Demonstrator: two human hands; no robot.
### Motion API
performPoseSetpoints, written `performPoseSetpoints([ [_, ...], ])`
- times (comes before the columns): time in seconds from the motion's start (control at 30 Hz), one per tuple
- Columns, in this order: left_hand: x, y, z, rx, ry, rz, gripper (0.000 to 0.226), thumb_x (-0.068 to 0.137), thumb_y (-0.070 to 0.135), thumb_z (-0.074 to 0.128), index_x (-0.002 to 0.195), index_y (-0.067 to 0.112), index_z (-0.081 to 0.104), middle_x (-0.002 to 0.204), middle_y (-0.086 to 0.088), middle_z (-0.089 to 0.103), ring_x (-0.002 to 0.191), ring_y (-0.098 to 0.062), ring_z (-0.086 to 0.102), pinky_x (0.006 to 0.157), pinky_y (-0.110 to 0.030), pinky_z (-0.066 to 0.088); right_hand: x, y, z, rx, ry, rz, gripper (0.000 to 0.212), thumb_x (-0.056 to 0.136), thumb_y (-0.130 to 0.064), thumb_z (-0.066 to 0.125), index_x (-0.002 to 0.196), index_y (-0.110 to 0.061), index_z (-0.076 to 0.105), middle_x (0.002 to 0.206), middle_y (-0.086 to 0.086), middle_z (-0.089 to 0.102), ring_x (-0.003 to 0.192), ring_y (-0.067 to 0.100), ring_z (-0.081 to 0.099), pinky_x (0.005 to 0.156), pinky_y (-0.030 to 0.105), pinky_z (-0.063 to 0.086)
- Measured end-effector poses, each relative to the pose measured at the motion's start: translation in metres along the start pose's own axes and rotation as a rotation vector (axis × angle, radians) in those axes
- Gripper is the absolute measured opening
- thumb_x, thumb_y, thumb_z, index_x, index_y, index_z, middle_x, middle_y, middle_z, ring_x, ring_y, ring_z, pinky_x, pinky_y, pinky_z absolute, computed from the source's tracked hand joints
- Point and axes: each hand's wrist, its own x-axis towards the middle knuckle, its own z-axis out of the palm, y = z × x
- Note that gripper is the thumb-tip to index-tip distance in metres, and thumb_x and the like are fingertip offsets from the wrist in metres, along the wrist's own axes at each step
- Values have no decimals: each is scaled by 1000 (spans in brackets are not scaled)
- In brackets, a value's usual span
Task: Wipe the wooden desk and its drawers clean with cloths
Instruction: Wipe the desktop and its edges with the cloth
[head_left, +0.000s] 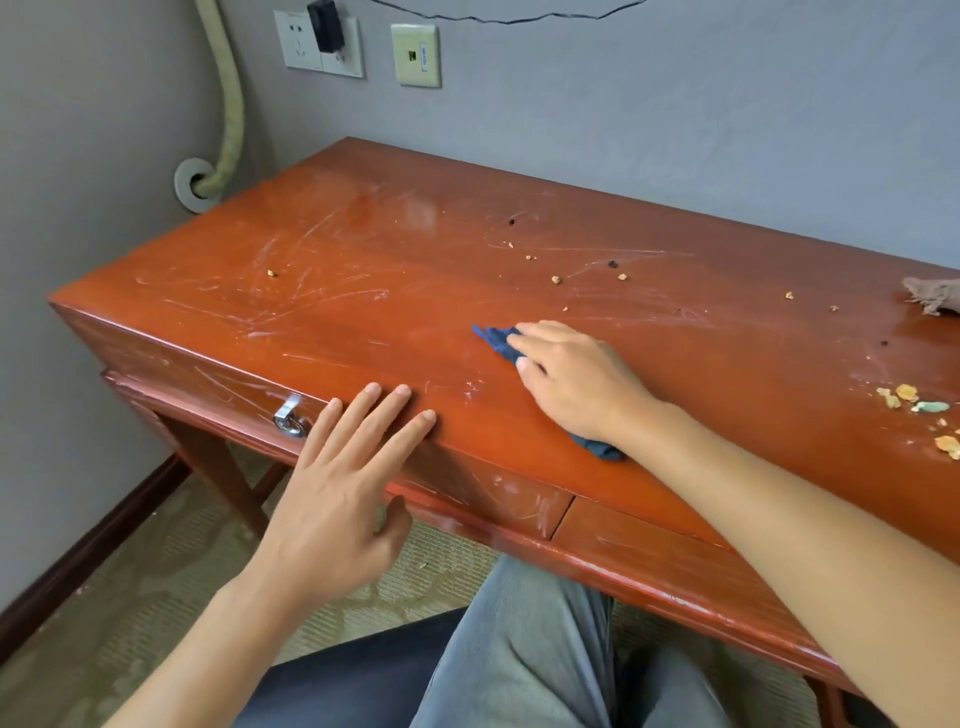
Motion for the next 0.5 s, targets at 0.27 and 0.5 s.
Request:
performPoseSetpoints([
  [0.27, 0, 0, 0, -161, 68, -35, 84, 72, 17, 65, 154, 21, 44, 170, 9, 25, 160, -15, 10, 131, -42, 2, -20, -22, 6, 128, -160, -348, 41, 106, -23, 47, 147, -24, 55, 157, -6, 46, 149, 9, 32, 124, 25, 19],
  [0.5, 1, 4, 3, -231, 98, -55, 82, 69, 18, 64, 149, 22, 47, 169, 11, 26, 160, -14, 10, 131, -42, 0, 15, -21, 5, 27, -59, -25, 37, 108, -23, 37, 137, -9, 56, 150, 6, 49, 140, 20, 33, 110, 30, 24],
])
